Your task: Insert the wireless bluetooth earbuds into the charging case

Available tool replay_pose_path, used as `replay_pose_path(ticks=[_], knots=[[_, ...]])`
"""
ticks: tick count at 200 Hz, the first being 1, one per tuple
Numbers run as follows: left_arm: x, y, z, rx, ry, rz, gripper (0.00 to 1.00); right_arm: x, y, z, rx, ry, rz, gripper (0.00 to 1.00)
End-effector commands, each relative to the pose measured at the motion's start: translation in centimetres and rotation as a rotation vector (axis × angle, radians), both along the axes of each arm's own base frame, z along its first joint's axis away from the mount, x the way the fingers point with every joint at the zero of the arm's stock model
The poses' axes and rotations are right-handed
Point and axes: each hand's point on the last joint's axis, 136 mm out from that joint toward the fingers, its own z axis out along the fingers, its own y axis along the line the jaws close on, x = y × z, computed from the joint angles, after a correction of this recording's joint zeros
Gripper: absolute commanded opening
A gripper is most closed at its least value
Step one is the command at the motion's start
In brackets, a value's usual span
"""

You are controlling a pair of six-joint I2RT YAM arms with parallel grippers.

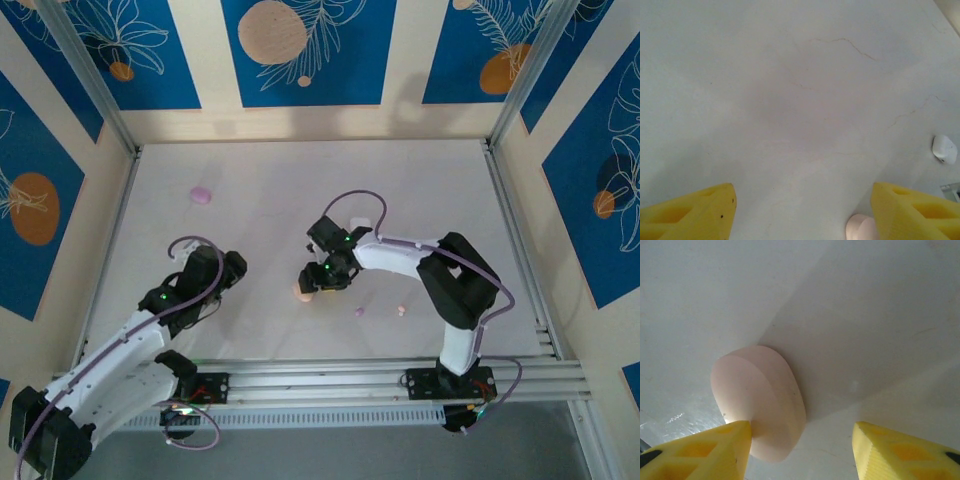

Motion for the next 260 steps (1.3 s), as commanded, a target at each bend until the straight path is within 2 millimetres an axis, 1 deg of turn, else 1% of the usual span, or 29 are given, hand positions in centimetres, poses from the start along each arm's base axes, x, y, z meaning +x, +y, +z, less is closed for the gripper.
replay_pose_path(ticks=[1,38,70,82,101,116,131,145,165,184,203,211,233,247,260], knots=[[-0.1,1.2,0.4,0.086,-0.003,-0.010,0.71,-1.1,2.0,1.1,0.059,0.044,0.037,0.56],[-0.1,1.5,0.5,0.093,0.001,-0.005,0.71,-2.6,4.2,1.7,0.115,0.091,0.075,0.55],[-0.1,1.7,0.8,0.104,-0.001,0.002,0.71,-3.9,6.3,1.9,0.122,0.133,0.107,0.55],[-0.1,1.9,0.9,0.110,-0.001,0.004,0.71,-4.2,6.8,1.7,0.107,0.150,0.101,0.55],[-0.2,2.3,1.2,0.124,-0.004,0.014,0.71,-4.9,8.4,2.0,0.144,0.161,0.139,0.55],[-0.4,2.8,1.5,0.142,-0.008,0.030,0.72,-4.7,9.3,2.1,0.156,0.138,0.169,0.55],[-0.6,3.6,1.9,0.167,-0.011,0.053,0.72,-4.1,9.8,2.4,0.158,0.097,0.193,0.55],[-1.0,4.5,2.4,0.192,-0.018,0.081,0.73,-3.5,10.2,3.6,0.195,0.045,0.226,0.56],[-1.4,5.3,3.1,0.201,-0.043,0.105,0.73,-2.2,9.6,5.2,0.206,-0.056,0.276,0.56],[-1.6,5.4,3.7,0.196,-0.069,0.096,0.73,-0.8,8.6,6.4,0.213,-0.151,0.335,0.56],[-1.5,4.9,3.9,0.184,-0.095,0.064,0.73,1.5,7.1,6.1,0.150,-0.287,0.379,0.60],[-1.4,4.7,4.0,0.174,-0.107,0.049,0.73,2.0,6.8,5.8,0.135,-0.342,0.441,0.62],[-1.4,4.1,4.2,0.150,-0.134,0.022,0.73,1.9,7.2,4.5,0.158,-0.452,0.648,0.68],[-1.4,4.0,4.5,0.144,-0.149,0.011,0.73,1.0,7.7,3.8,0.189,-0.469,0.773,0.71],[-1.5,3.9,4.9,0.149,-0.159,-0.003,0.73,0.6,7.9,3.4,0.202,-0.505,0.863,0.73]])
